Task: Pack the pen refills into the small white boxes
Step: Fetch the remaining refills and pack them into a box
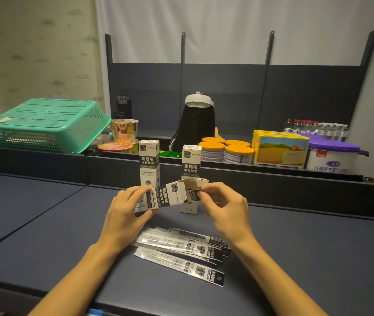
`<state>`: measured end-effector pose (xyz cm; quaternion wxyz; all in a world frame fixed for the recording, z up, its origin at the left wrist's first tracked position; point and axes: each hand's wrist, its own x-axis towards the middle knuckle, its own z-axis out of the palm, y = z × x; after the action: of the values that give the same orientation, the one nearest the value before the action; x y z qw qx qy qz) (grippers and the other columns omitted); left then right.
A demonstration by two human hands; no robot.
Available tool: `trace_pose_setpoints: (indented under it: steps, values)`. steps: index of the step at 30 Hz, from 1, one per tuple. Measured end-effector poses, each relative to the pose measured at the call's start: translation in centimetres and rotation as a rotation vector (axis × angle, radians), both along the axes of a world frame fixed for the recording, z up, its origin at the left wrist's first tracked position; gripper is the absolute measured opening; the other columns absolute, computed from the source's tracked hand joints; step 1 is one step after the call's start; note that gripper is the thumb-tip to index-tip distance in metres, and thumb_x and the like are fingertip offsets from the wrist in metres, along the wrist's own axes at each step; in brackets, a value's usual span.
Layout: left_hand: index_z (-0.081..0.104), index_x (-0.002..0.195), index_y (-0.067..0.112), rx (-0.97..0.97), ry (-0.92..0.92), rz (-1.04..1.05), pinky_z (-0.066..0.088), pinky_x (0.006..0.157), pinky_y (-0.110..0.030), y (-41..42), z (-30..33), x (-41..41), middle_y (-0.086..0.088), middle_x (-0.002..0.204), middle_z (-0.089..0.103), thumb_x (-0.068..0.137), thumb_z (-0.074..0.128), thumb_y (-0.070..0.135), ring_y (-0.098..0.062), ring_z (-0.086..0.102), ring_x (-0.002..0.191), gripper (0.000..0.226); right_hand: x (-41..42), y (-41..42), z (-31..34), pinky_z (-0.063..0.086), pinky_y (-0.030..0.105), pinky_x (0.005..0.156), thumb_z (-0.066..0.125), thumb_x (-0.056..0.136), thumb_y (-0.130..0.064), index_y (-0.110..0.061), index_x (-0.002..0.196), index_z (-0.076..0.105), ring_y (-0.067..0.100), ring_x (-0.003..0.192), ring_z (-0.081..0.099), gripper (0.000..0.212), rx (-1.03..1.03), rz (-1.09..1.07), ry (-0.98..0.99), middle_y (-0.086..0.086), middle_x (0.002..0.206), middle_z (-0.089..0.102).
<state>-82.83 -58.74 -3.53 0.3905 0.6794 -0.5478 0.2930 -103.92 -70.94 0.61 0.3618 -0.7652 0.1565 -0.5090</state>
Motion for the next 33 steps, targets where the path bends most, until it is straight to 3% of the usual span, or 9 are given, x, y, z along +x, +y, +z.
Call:
trace_pose_setpoints:
  steps: [5, 12, 16, 20, 23, 25, 28, 33]
  values:
    - [0.058, 0.126, 0.013, 0.009, -0.006, 0.002, 0.042, 0.087, -0.032, 0.0, 0.0, 0.0, -0.007, 0.119, 0.061, 0.066, 0.086, 0.015, -0.023, 0.055, 0.103, 0.066, 0.1, 0.2, 0.0, 0.048, 0.013, 0.062, 0.069, 0.087, -0.009, -0.021, 0.100, 0.073, 0.008, 0.078, 0.059, 0.018, -0.067, -0.012, 0.038, -0.003, 0.093, 0.065]
    - [0.057, 0.126, 0.013, 0.017, -0.012, 0.003, 0.043, 0.087, -0.032, 0.0, -0.1, -0.1, -0.008, 0.120, 0.061, 0.066, 0.086, 0.016, -0.023, 0.054, 0.104, 0.067, 0.0, 0.2, 0.0, 0.043, 0.014, 0.063, 0.063, 0.090, -0.013, -0.024, 0.105, 0.073, 0.009, 0.073, 0.052, 0.021, -0.064, 0.008, 0.213, -0.003, 0.085, 0.053]
    - [0.057, 0.126, 0.012, 0.006, 0.002, 0.006, 0.043, 0.085, -0.032, 0.1, 0.0, -0.1, -0.008, 0.119, 0.061, 0.067, 0.085, 0.015, -0.024, 0.054, 0.102, 0.066, -0.4, -0.2, 0.3, 0.047, 0.020, 0.065, 0.062, 0.090, -0.010, -0.024, 0.111, 0.070, 0.016, 0.076, 0.053, 0.027, -0.022, 0.059, 0.191, 0.002, 0.087, 0.057]
    - [0.056, 0.126, 0.012, -0.003, 0.015, 0.009, 0.042, 0.085, -0.033, 0.3, 0.0, -0.2, -0.009, 0.118, 0.061, 0.067, 0.085, 0.014, -0.025, 0.055, 0.102, 0.066, -1.7, -1.1, 1.4, 0.048, 0.019, 0.062, 0.065, 0.088, -0.007, -0.033, 0.093, 0.069, 0.012, 0.070, 0.057, 0.027, -0.005, 0.056, 0.143, -0.002, 0.084, 0.068]
    - [0.056, 0.126, 0.011, -0.007, 0.015, 0.006, 0.043, 0.084, -0.034, 0.4, 0.1, -0.3, -0.010, 0.117, 0.062, 0.067, 0.085, 0.015, -0.026, 0.056, 0.100, 0.066, -3.1, -2.5, 1.9, 0.049, 0.025, 0.062, 0.069, 0.086, -0.013, -0.030, 0.087, 0.071, 0.009, 0.070, 0.057, 0.017, 0.061, 0.066, 0.340, 0.002, 0.082, 0.070]
    - [0.056, 0.126, 0.012, -0.006, 0.013, 0.005, 0.045, 0.084, -0.035, 0.4, 0.1, -0.3, -0.009, 0.117, 0.062, 0.068, 0.085, 0.015, -0.025, 0.055, 0.100, 0.065, -4.1, -3.2, 2.0, 0.050, 0.024, 0.066, 0.073, 0.083, -0.021, -0.027, 0.090, 0.071, 0.009, 0.074, 0.061, 0.009, 0.123, 0.116, 0.606, 0.002, 0.087, 0.072]
    - [0.056, 0.126, 0.012, 0.000, 0.011, 0.007, 0.046, 0.084, -0.037, 0.3, 0.1, -0.3, -0.009, 0.117, 0.062, 0.067, 0.085, 0.015, -0.025, 0.055, 0.101, 0.066, -5.0, -3.5, 1.8, 0.049, 0.022, 0.073, 0.077, 0.079, -0.032, -0.027, 0.096, 0.068, 0.006, 0.078, 0.064, 0.020, 0.111, 0.133, 1.002, -0.003, 0.090, 0.071]
    - [0.056, 0.125, 0.011, 0.006, 0.005, 0.010, 0.046, 0.083, -0.036, 0.3, 0.2, -0.4, -0.011, 0.117, 0.062, 0.066, 0.086, 0.015, -0.027, 0.056, 0.100, 0.066, -5.8, -4.0, 1.9, 0.045, 0.023, 0.072, 0.080, 0.073, -0.042, -0.027, 0.096, 0.068, 0.009, 0.083, 0.060, 0.030, 0.058, 0.053, 1.198, -0.008, 0.089, 0.064]
